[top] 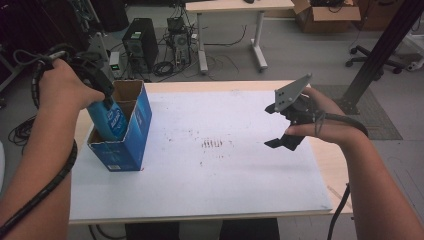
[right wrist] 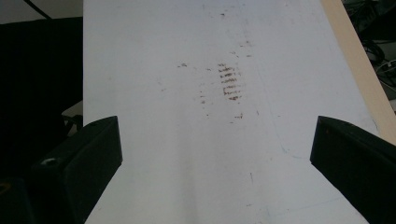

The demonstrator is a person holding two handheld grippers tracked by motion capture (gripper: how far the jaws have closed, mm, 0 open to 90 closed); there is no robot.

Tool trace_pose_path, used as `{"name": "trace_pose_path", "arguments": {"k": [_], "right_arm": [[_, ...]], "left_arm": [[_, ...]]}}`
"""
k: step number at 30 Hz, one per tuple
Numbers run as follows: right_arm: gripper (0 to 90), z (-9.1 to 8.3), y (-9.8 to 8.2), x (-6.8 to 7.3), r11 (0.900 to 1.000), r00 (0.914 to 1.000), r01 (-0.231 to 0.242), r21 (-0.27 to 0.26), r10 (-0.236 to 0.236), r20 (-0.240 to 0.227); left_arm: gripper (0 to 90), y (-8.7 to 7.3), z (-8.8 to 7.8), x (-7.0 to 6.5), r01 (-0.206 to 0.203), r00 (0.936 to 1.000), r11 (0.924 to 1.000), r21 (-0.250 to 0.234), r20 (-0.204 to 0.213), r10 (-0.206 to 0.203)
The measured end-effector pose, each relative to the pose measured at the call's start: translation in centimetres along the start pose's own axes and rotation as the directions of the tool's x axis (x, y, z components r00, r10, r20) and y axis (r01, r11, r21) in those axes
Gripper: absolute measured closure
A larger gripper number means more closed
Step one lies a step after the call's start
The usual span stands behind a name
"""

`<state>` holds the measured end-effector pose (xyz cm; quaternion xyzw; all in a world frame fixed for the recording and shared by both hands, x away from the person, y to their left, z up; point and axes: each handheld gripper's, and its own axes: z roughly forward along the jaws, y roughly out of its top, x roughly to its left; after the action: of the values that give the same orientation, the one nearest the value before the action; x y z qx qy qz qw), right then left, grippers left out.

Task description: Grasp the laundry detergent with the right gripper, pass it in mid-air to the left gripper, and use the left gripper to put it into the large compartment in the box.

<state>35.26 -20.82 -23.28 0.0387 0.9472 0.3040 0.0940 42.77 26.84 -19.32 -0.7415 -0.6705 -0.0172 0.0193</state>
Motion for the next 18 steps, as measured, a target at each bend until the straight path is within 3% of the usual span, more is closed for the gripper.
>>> {"name": "trace_pose_path", "arguments": {"k": [9, 18], "right_arm": [[2.1, 0.3, 0.0, 0.2, 1.000, 1.0000, 0.006, 0.006, -0.006, -0.008], [2.2, 0.1, 0.1, -0.2, 0.998, 0.9998, 0.009, 0.055, -0.008, -0.019]], "left_arm": [[38.1, 0.3, 2.5, 0.0, 0.006, 0.9999, 0.9999, 0.013, 0.009, -0.006], [38.1, 0.4, 4.1, -0.1, 0.011, 0.9999, 0.9998, 0.017, 0.008, -0.012]]}}
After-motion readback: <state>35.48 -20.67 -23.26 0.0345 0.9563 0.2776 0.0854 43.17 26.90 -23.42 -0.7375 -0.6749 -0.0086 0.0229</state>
